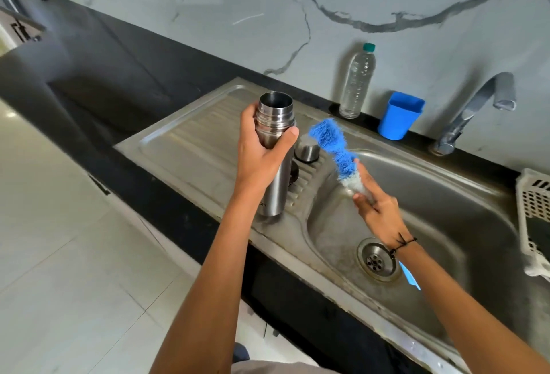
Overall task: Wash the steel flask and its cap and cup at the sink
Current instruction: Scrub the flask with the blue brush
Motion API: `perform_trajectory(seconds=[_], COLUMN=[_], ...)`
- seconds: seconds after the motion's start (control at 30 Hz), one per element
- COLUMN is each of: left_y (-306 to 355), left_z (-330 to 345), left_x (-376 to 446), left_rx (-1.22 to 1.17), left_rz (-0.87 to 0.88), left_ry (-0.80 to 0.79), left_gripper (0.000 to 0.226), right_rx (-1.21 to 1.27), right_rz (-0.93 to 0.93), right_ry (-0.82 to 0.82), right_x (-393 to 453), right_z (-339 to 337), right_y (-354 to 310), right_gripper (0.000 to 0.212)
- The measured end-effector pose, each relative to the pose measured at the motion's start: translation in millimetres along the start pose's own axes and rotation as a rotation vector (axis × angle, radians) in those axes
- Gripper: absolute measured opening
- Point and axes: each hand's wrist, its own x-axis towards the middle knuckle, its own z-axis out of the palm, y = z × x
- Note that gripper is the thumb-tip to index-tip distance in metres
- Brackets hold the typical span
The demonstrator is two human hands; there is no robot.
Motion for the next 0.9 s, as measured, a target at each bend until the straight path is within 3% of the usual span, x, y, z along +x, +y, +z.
perform_trajectory(seconds=[0.3,0.9], left_y=[-7.1,-15.2], left_z=[-6.4,-8.7], left_x=[-14.1,-16.9], left_rx=[0.054,0.194], left_rz=[-0.029,0.019], left_ry=[0.045,0.047], left_gripper=[0.060,0.080], right_rx=[0.058,0.103], right_rz=[-0.001,0.076], right_ry=[0.017,0.011], right_x=[-1.8,-13.7], right_z=[12.5,16.6], right_y=[-9.6,-24.2], right_gripper=[0.060,0.062])
